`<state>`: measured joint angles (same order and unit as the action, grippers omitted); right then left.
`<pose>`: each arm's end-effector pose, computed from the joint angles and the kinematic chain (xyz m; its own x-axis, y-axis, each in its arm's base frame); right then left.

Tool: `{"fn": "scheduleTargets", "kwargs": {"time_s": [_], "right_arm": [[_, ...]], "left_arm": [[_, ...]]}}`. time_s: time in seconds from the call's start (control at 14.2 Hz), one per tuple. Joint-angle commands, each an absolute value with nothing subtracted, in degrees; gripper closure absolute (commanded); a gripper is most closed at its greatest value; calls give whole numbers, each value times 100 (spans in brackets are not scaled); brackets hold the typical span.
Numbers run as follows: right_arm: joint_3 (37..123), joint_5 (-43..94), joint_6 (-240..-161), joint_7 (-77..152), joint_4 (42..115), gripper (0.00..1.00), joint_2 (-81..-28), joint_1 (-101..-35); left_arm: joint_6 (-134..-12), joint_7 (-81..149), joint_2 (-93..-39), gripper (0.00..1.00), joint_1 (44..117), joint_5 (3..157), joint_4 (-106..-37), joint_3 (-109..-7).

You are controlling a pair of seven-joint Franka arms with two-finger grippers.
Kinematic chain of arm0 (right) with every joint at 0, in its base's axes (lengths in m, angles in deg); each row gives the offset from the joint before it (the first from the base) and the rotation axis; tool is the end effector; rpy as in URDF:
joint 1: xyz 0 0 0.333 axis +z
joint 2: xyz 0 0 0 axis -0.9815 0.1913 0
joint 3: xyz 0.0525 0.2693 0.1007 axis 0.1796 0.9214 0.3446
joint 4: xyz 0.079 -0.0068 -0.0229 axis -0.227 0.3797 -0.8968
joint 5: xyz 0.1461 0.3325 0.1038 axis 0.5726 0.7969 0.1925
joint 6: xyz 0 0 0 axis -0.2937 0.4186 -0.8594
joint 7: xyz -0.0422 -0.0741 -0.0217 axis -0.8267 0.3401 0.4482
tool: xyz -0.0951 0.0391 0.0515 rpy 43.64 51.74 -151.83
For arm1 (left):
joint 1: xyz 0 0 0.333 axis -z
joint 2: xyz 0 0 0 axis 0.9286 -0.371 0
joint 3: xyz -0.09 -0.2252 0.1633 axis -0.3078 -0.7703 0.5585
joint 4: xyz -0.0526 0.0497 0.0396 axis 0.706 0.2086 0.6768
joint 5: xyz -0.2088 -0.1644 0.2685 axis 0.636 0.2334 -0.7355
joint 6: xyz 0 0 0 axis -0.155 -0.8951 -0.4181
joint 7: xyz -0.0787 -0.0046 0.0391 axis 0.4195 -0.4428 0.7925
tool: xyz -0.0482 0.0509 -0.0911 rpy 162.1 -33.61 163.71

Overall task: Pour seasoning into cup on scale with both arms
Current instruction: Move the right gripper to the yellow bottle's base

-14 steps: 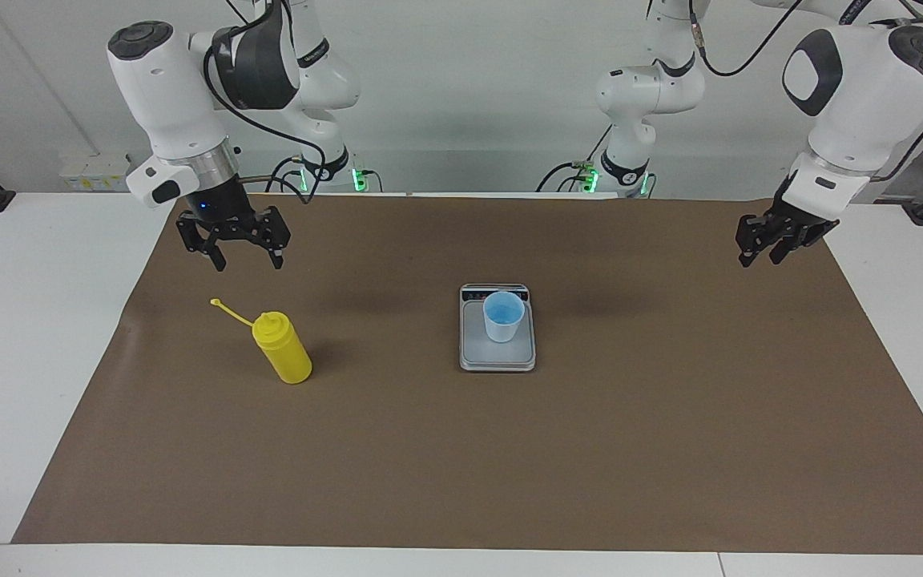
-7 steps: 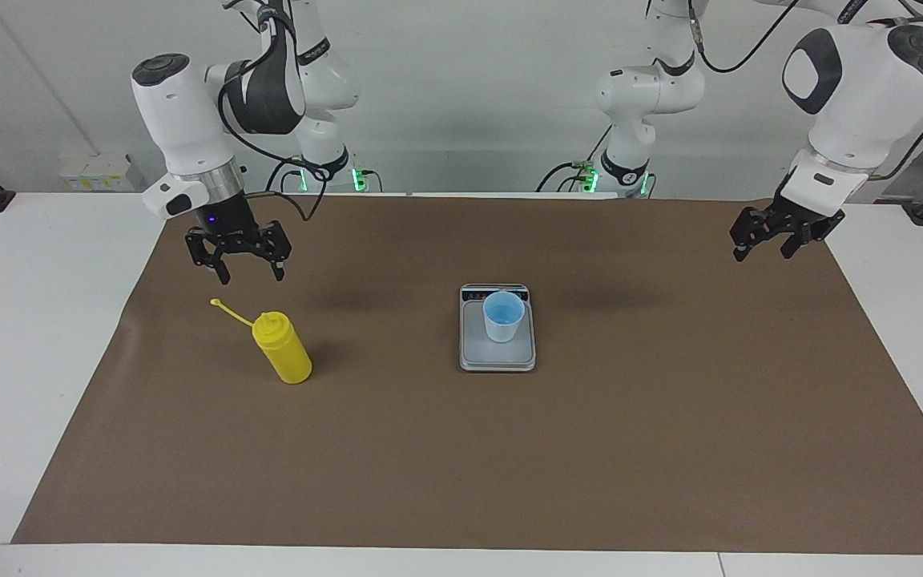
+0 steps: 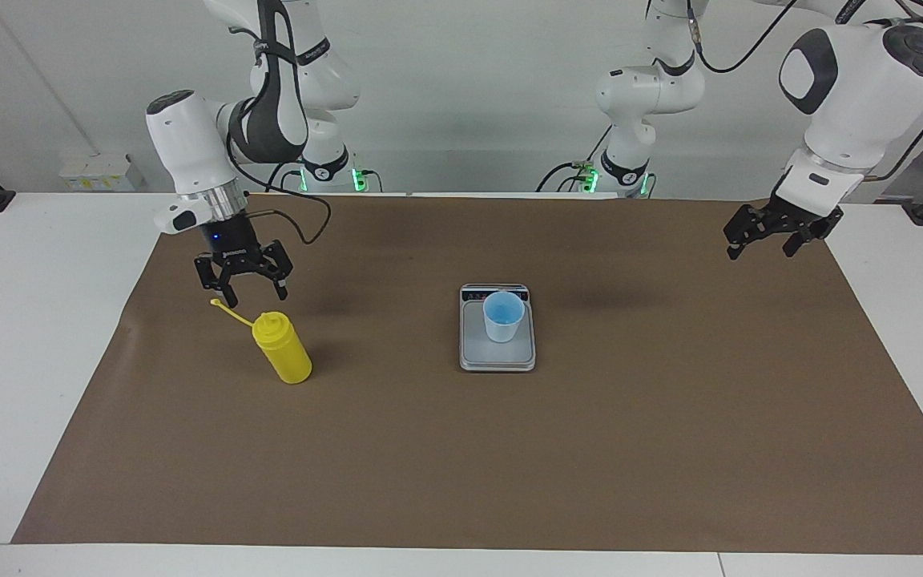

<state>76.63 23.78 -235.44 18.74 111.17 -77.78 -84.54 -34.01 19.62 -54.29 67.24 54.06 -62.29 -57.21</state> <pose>0.5050 -0.0267 0.3956 0.8937 -0.0085 0.4486 0.0836 -0.9791 -0.1852 0.5392 -0.0140 0.5395 0.9999 -0.0084 0.0092 -0.0083 -0.9999 -0.0106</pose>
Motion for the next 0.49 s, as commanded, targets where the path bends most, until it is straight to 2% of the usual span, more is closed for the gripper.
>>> {"fn": "scheduleTargets", "kwargs": {"time_s": [0.0,0.28,0.42], "right_arm": [[7668,3755,-24038,185,11164,0,-7372,-8495],[7668,7156,-24197,-3864,11059,0,-6836,-8424],[7668,8136,-24198,-5205,11006,0,-6721,-8407]], "left_arm": [[-3289,1934,-5183,0,6778,5497,-6415,-5669],[-3156,1934,-5217,0,6699,5497,-6433,-5670],[-3183,1899,-5358,0,6690,5497,-6249,-5660]]}}
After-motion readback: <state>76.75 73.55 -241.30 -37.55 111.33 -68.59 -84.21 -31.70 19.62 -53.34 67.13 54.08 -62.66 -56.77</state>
